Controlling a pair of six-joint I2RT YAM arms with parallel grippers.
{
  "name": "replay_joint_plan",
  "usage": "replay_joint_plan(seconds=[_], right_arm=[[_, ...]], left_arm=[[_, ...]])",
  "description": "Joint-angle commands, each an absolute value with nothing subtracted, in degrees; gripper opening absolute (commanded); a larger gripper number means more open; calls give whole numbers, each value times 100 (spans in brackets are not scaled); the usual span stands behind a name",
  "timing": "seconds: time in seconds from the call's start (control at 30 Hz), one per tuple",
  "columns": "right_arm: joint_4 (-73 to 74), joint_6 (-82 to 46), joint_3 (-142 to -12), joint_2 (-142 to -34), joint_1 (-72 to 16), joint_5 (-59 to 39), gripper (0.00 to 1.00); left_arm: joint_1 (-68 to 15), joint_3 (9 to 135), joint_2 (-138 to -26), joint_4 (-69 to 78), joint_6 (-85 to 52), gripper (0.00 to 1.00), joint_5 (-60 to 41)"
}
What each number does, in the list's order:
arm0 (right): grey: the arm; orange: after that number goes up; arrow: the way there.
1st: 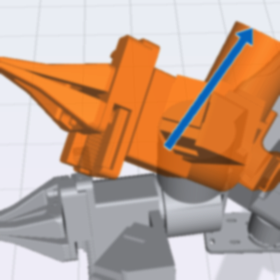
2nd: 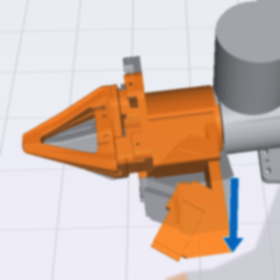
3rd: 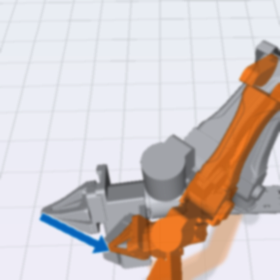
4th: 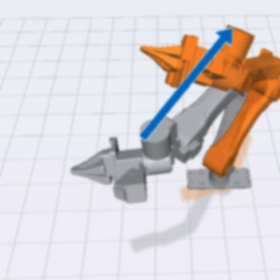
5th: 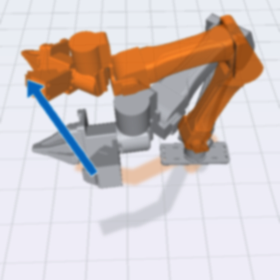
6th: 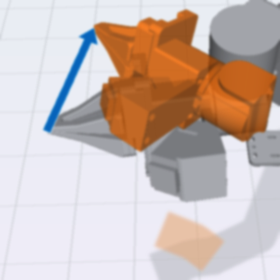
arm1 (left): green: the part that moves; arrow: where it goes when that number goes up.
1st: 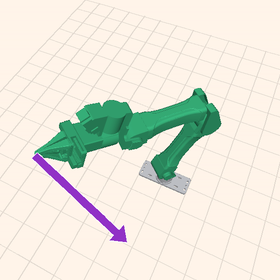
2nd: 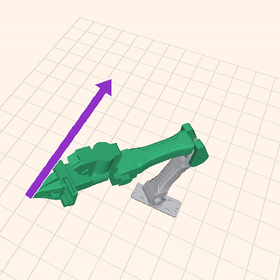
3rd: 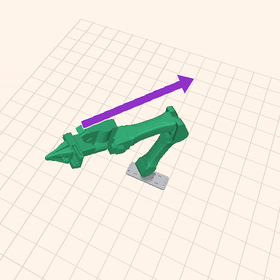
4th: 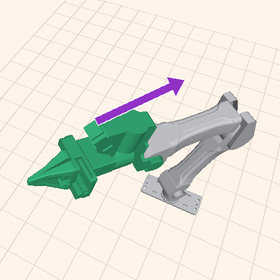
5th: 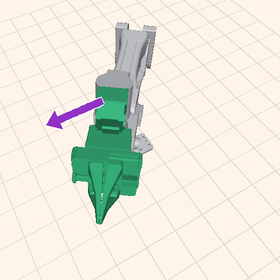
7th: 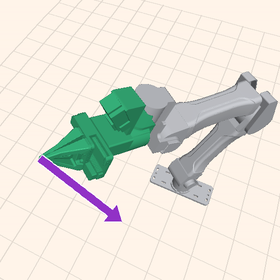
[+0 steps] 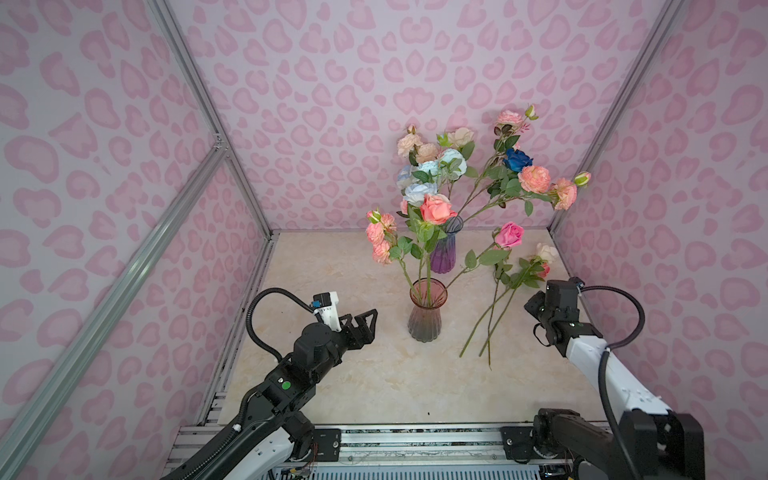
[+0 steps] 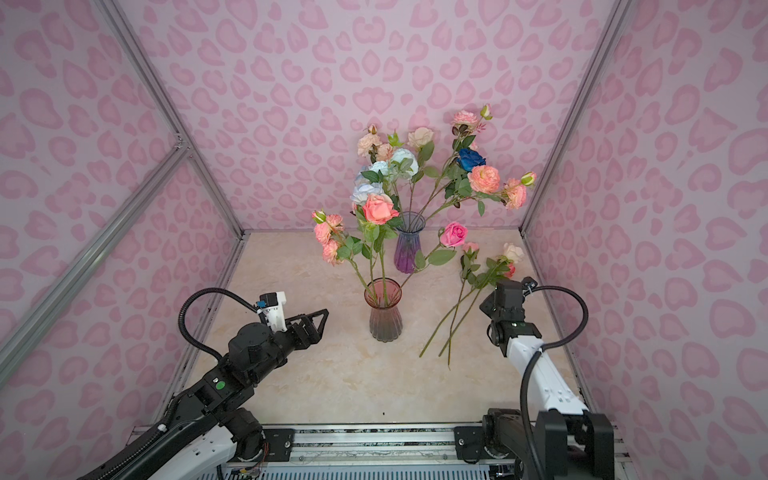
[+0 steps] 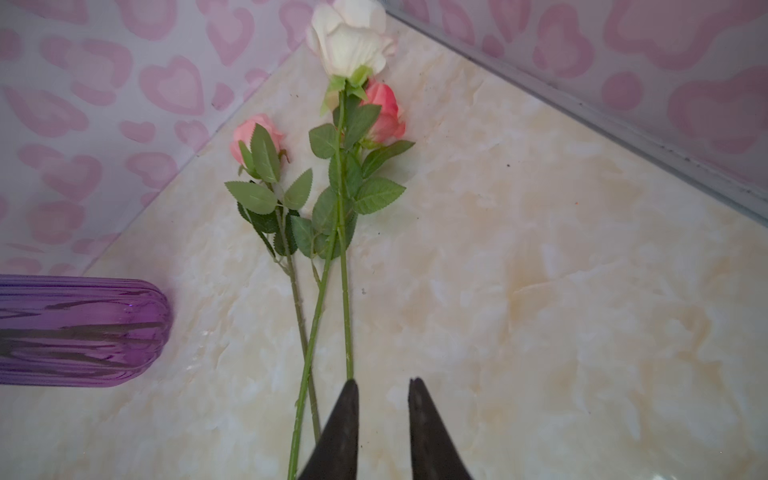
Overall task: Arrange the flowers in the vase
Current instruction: 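Open the right gripper and return it to the rose bunch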
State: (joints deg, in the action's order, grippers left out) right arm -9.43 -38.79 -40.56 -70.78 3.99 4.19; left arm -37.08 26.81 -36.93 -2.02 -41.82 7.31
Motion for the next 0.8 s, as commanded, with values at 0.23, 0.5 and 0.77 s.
replay_joint_plan(seconds=[0.23, 0.5, 0.77], right_arm=[[-2136, -2698, -6797, -10587, 810, -1021, 25], [-1880, -2752, -6805, -10942, 805, -1033, 25], [-1901, -2700, -6959, -11095, 804, -1017, 21]], left_arm=[[-3661, 2764, -3691, -174, -3968, 93, 729], [-3595, 2789, -3843, -106, -3893, 93, 671], [-3566, 2867, -4051, -9, -3911, 93, 571]])
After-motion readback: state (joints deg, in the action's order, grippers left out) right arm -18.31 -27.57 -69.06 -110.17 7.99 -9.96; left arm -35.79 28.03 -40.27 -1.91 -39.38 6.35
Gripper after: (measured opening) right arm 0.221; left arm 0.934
